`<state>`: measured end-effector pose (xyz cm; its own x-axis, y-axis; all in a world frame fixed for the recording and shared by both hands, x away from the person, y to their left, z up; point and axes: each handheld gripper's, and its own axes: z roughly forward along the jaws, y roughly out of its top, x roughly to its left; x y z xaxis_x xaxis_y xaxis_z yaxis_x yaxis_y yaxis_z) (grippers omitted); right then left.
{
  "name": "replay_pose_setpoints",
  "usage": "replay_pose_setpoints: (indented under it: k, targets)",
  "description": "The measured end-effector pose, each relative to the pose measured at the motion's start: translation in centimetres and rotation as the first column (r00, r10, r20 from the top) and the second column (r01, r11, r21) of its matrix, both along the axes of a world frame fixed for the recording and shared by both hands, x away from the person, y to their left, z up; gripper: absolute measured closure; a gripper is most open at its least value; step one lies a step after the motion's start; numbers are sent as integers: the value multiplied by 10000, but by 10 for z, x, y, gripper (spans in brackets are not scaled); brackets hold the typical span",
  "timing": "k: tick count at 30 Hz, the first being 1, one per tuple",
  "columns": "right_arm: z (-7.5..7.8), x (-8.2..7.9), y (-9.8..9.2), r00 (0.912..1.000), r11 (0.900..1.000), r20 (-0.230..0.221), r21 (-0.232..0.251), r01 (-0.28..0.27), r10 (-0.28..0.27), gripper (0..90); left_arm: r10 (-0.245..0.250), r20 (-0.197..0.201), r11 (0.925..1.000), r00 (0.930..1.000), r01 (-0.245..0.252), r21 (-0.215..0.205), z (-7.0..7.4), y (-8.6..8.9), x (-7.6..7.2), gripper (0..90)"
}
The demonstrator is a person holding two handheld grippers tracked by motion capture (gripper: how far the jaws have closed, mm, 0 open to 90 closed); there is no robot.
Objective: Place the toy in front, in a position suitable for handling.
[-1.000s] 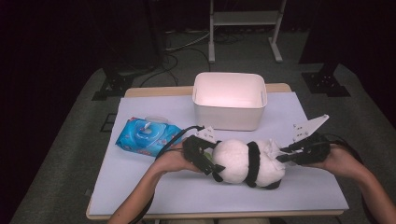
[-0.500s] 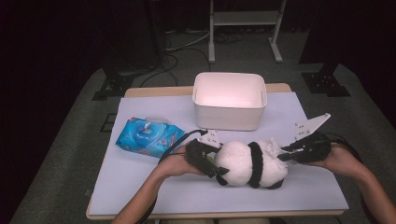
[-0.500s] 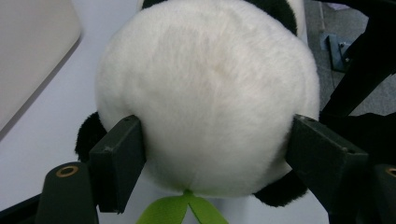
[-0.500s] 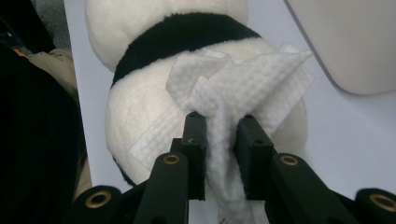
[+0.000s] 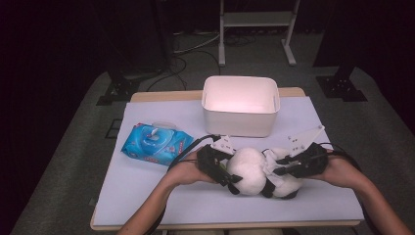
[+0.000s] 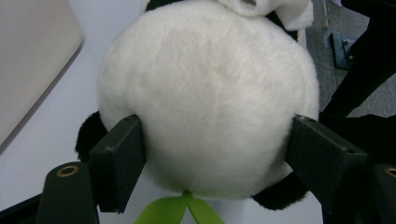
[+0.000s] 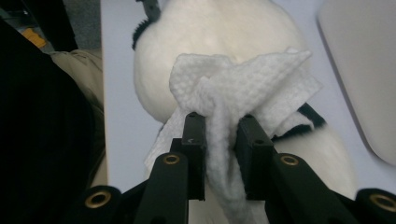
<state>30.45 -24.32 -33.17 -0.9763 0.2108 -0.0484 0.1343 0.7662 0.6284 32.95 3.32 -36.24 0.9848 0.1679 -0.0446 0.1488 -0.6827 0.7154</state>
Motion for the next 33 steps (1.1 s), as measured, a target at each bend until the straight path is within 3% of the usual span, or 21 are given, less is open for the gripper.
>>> replay_pose_setpoints:
  k: [8,15,24,33]
  targets:
    - [-1,-3,17,9993,9993,122,77,-358,357,747,4,76,9995,10000,-6,322,3,-2,1,225]
    - [-10,-7,-2,10000,9999,-49,103,59,-58,751,-10,92,9993,10000,7,375,1,1,3,196]
    - [-9,-6,-24,9987,9984,-14,255,510,-510,752,-93,36,9997,10000,92,242,3,4,6,185]
    - [-10,-5,-34,9975,9963,55,484,704,-708,751,-120,184,9999,9998,121,-42,3,-4,7,301]
